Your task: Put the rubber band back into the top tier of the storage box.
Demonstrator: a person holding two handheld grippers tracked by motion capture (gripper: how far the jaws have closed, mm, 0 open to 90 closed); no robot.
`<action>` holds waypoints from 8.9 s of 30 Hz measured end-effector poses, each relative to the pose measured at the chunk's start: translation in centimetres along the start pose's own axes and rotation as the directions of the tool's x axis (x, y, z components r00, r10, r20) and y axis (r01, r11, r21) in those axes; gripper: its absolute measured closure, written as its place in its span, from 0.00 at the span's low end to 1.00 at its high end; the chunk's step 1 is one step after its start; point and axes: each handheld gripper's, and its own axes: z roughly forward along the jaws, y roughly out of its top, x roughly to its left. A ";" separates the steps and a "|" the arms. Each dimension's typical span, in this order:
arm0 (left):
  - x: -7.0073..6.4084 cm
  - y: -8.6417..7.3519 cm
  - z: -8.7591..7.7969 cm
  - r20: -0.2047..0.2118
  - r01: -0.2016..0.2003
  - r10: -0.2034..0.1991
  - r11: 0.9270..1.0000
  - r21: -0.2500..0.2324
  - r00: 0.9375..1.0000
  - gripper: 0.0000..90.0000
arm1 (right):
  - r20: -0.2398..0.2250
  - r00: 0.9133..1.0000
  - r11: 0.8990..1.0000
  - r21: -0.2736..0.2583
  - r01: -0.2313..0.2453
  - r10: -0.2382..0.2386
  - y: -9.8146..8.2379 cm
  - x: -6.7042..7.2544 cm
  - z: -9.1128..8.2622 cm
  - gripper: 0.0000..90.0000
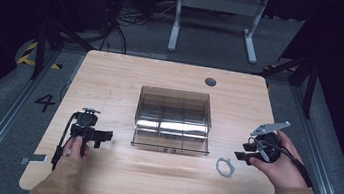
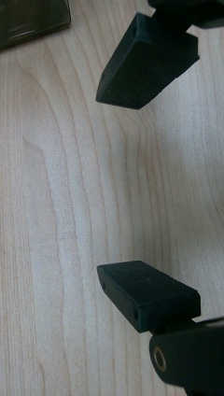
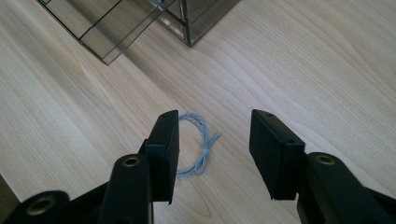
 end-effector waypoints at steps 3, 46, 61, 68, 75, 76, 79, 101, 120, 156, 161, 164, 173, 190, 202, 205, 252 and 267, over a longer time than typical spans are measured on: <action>0.0 0.0 0.0 -0.001 0.000 0.000 1.000 0.000 1.000 0.18 | -0.005 1.000 1.000 0.001 0.013 -0.013 0.2 0.3 0.2 0.60; -0.1 0.1 0.0 -0.008 -0.002 0.002 1.000 0.007 1.000 0.18 | -0.018 0.996 0.974 0.212 -0.081 0.086 -0.6 -0.1 6.9 0.75; 0.0 0.1 0.0 -0.002 -0.006 0.006 1.000 0.006 1.000 0.18 | 0.017 0.993 0.957 0.266 -0.116 0.116 -0.9 -0.3 7.6 0.85; 0.0 0.1 -0.1 0.001 -0.003 0.003 1.000 0.001 1.000 0.18 | 0.024 0.994 0.955 0.279 -0.105 0.102 -0.9 0.0 8.0 0.88; 0.0 0.1 -0.1 0.002 -0.001 0.001 1.000 0.001 1.000 0.18 | 0.025 0.994 0.950 0.292 -0.112 0.109 -0.9 -0.1 8.0 0.95; 0.0 0.1 -0.1 0.003 0.000 0.000 1.000 0.000 1.000 0.18 | 0.024 0.994 0.950 0.291 -0.110 0.108 -0.9 -0.1 8.0 0.95; 0.0 0.1 -0.1 0.003 -0.001 0.001 1.000 0.001 1.000 0.18 | 0.024 0.993 0.951 0.284 -0.118 0.116 -0.9 -0.1 7.9 0.95; -0.1 0.0 -0.1 0.010 -0.009 0.009 1.000 -0.005 1.000 0.18 | 0.026 0.990 0.976 0.164 -0.143 0.141 -0.3 -0.1 4.1 0.96; -0.2 0.0 0.0 0.006 -0.017 0.017 1.000 -0.003 1.000 0.18 | 0.042 0.983 0.982 0.049 -0.180 0.178 -0.2 -0.7 0.1 0.96; 0.0 0.0 0.1 -0.004 -0.008 0.008 1.000 0.009 1.000 0.18 | 0.029 0.988 0.988 -0.021 -0.152 0.153 2.9 -0.6 -3.5 0.96; 0.0 0.0 0.1 -0.005 -0.008 0.008 1.000 0.007 1.000 0.18 | 0.028 0.989 0.989 -0.031 -0.147 0.148 3.2 -0.4 -4.0 0.96; 0.0 0.0 0.1 -0.005 -0.009 0.009 1.000 0.007 1.000 0.18 | 0.028 0.989 0.989 -0.035 -0.145 0.146 3.4 -0.4 -4.2 0.96; -0.1 0.0 0.1 -0.007 -0.007 0.007 1.000 0.009 1.000 0.18 | -0.013 0.993 0.992 -0.053 -0.116 0.116 4.2 0.4 -4.5 0.96; 0.0 0.0 0.0 -0.003 -0.010 0.010 1.000 0.008 1.000 0.18 | -0.087 0.996 0.995 -0.095 -0.024 0.016 6.9 3.7 -4.4 0.96; 0.0 0.0 0.0 0.001 -0.011 0.011 1.000 0.006 1.000 0.18 | -0.119 0.992 0.995 -0.090 0.037 -0.047 9.2 5.6 -2.9 0.96; 0.0 0.0 0.0 0.001 -0.011 0.011 1.000 0.007 1.000 0.18 | -0.129 0.990 0.995 -0.086 0.047 -0.058 9.9 6.1 -2.4 0.96; 0.1 0.1 0.2 0.030 -0.010 0.010 1.000 0.009 0.999 0.18 | -0.209 0.967 0.989 -0.027 0.146 -0.148 14.7 9.5 6.2 0.96; 0.0 0.3 0.3 0.050 -0.003 0.003 1.000 0.004 0.999 0.18 | -0.200 0.971 0.991 0.007 0.137 -0.133 14.3 9.4 7.7 0.96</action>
